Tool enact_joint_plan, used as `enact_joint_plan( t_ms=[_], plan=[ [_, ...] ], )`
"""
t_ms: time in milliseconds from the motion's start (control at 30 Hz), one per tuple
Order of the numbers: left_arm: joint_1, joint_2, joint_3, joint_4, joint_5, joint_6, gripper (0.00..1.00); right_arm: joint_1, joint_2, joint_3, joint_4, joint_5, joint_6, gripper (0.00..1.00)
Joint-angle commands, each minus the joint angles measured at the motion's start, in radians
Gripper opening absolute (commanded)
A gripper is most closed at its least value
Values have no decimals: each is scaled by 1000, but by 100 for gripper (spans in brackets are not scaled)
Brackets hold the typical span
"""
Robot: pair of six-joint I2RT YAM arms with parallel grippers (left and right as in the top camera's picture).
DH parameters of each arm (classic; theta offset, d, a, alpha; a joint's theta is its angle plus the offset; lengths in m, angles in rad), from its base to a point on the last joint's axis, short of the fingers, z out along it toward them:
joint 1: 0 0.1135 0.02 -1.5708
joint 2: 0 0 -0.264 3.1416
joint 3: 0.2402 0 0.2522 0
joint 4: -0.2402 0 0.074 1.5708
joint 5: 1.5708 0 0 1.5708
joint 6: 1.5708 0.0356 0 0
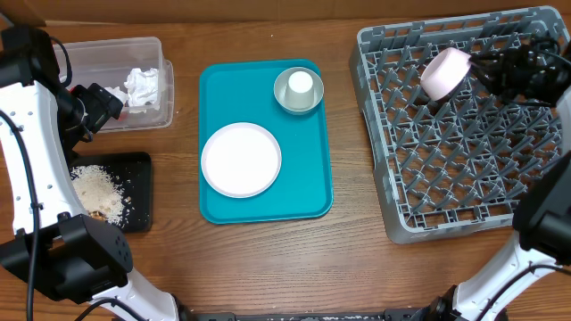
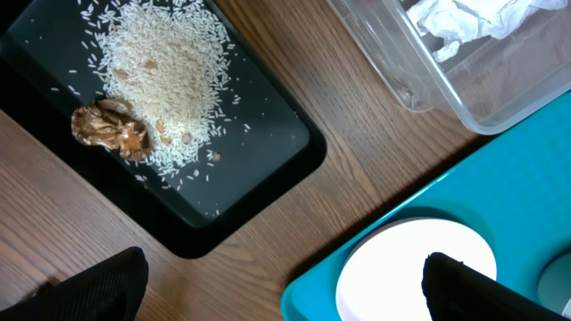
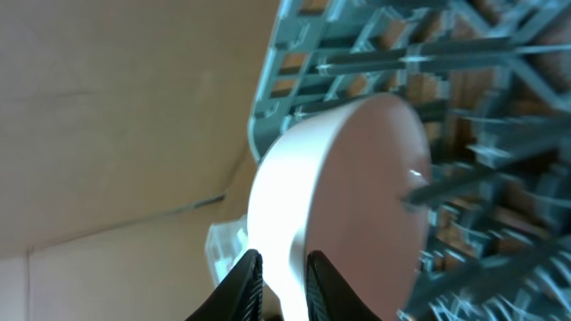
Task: Sort waste into correct bins and load items into the dishwasher
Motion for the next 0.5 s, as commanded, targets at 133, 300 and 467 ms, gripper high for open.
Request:
enact_joint_plan(
  t_ms=[133, 300, 467],
  plan=[
    [-2, 8, 8, -1, 4, -10, 100, -62, -214, 0, -119, 229, -78, 29],
    [-2, 8, 8, -1, 4, -10, 100, -58, -329, 0, -154, 341, -103, 59],
    [-2, 8, 8, -1, 3, -10, 100, 12, -403, 0, -167, 449, -152, 61]
  ],
)
